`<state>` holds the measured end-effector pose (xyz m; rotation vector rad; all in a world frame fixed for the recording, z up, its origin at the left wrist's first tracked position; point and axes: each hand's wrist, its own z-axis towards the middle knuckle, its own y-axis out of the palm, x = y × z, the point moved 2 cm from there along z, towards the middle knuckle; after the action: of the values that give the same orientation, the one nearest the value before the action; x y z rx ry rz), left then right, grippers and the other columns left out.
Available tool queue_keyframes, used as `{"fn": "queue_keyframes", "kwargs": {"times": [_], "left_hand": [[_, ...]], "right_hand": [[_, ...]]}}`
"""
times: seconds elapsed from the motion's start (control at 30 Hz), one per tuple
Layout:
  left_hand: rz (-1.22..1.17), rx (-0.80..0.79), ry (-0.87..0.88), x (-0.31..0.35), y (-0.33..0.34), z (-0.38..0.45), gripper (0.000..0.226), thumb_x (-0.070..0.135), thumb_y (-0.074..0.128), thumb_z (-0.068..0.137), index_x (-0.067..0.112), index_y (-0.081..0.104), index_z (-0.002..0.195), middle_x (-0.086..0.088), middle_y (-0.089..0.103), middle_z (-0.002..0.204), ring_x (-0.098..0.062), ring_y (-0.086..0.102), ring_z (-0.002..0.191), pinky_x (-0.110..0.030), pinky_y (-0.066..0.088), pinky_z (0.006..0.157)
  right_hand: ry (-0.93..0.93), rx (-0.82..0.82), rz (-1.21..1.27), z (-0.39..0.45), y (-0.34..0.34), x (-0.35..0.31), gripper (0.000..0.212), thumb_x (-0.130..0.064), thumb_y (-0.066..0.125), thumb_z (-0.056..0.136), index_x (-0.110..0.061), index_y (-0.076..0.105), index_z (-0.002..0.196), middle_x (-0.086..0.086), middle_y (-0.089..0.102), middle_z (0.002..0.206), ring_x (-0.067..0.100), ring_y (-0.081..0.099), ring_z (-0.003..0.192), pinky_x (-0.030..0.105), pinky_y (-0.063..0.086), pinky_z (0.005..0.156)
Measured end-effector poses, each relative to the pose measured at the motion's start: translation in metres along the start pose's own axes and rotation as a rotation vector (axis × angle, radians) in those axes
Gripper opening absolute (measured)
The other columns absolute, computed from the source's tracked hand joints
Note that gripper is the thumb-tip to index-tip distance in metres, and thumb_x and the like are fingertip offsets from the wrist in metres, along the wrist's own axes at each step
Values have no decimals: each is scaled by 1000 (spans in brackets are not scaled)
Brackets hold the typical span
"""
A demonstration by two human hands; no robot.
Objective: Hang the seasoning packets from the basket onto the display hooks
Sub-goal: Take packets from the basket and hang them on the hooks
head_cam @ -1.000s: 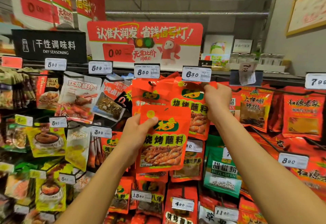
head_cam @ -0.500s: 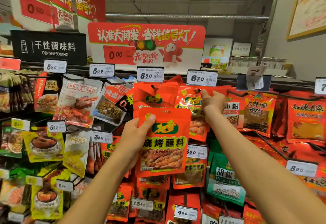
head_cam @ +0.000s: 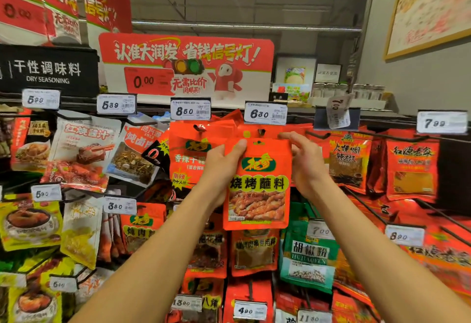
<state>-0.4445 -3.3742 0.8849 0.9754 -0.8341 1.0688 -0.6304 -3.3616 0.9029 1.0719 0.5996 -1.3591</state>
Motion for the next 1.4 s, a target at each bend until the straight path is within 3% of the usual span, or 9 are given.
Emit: {"fn": "queue_keyframes", "kwargs": {"times": [0.17,0.37,0.57,0.77,0.9,1.1,1.2,1.33,1.4], "left_hand": [[26,43,7,6,20,22,13,26,68,94,19,69,82,-7,78,81,-24,74,71,-54,60,77],[89,141,8,8,23,33,18,36,71,88,23,72,76,-18,76,94,-44,71,95,-62,57,86],[176,168,-30,-2,8,44,28,40,71,92,17,69,75,2,71,71,-16,64,65,-29,50,65],[370,150,-57,-13,0,46,14,36,66,91,25,73,85,12,57,57,-14,47,54,-30,37,51],[445,118,-23,-20,0,43,34,30,67,91,17,70,122,0,72,112,-21,66,99,-43,54,93],[339,85,-75,-25,-2,40,11,17,63,92,23,71,90,-1,73,93,-19,67,85,-32,53,74],[251,74,-123,-20,-4,36,11,17,61,96,20,71,93,-3,78,91,-16,74,76,-29,57,67],[158,52,-165,-12,-4,24,11,19,61,96,14,71,95,-4,79,83,-15,74,66,-28,59,62],[159,34,-172,-11,-2,13,13,18,58,97,14,71,94,-3,78,79,-15,72,64,-24,57,56]], "right_hand": [[-94,66,-214,4,4,-11,5,-22,68,96,-17,69,94,-3,77,79,13,75,71,25,57,57],[-22,144,-393,21,8,-8,25,-38,76,87,-17,72,101,5,78,93,26,77,83,50,63,77],[9,171,-534,32,6,22,23,-42,74,85,-22,72,97,-1,77,92,25,74,88,46,60,83],[23,414,-729,86,12,37,46,-40,73,89,-6,68,120,11,70,123,33,63,116,45,51,98],[34,449,-781,105,18,46,37,-37,72,92,-13,70,120,11,70,124,32,65,108,32,46,80],[59,425,-798,111,11,44,43,-41,75,89,-13,71,121,12,71,119,33,65,112,39,53,90],[49,341,-814,97,-2,40,34,-47,71,88,-13,70,86,6,72,92,32,67,98,42,53,86],[17,296,-934,54,-25,27,29,-39,63,94,-13,74,104,8,74,108,27,65,100,31,46,83],[-24,278,-919,30,-39,18,19,-30,61,94,-17,75,93,11,76,102,29,71,92,36,55,82]]}}
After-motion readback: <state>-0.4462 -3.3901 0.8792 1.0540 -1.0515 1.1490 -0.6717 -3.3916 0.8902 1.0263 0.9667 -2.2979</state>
